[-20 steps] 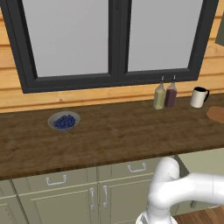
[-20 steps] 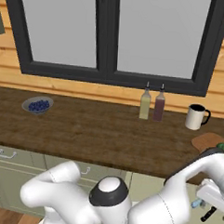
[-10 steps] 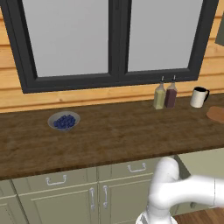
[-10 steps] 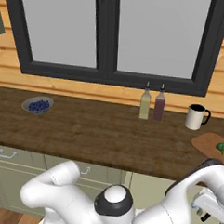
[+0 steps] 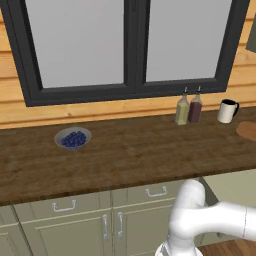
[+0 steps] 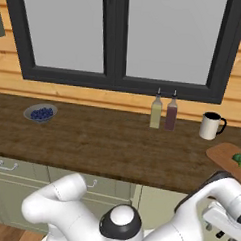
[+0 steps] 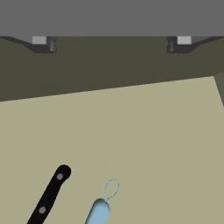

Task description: Place the appropriate cutting tool for cutting the broccoli skin on the cutting board.

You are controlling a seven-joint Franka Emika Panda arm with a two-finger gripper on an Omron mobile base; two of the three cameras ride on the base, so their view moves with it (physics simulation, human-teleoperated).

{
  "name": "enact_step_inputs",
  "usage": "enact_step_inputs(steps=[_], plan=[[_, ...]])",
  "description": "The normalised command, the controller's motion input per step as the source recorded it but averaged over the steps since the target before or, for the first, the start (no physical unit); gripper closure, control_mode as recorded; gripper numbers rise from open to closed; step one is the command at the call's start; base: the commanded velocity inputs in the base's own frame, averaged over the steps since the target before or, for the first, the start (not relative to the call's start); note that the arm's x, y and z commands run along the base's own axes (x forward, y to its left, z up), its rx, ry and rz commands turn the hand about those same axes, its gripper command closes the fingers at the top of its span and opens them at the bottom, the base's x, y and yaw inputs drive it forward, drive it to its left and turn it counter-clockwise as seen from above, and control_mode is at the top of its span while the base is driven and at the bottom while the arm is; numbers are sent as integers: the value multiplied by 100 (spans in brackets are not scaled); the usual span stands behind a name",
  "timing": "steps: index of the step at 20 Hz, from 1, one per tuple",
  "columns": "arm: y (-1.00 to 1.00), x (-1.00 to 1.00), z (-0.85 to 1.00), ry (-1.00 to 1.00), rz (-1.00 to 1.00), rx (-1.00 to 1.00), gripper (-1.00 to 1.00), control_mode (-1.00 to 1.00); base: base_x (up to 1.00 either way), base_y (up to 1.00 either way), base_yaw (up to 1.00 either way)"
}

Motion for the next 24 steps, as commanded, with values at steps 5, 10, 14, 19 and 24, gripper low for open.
enact_step_inputs(steps=[5,10,14,19,24], plan=[[20,-2,-17,0,3,0,-100,-100,0,0,0],[23,-26,-42,0,3,-1,-100,-100,0,0,0],[10,-35,-26,0,2,0,-100,-100,0,0,0],[3,-62,-2,3,0,0,-100,-100,0,0,0],[10,-29,-2,7,0,0,-100,-100,0,0,0]])
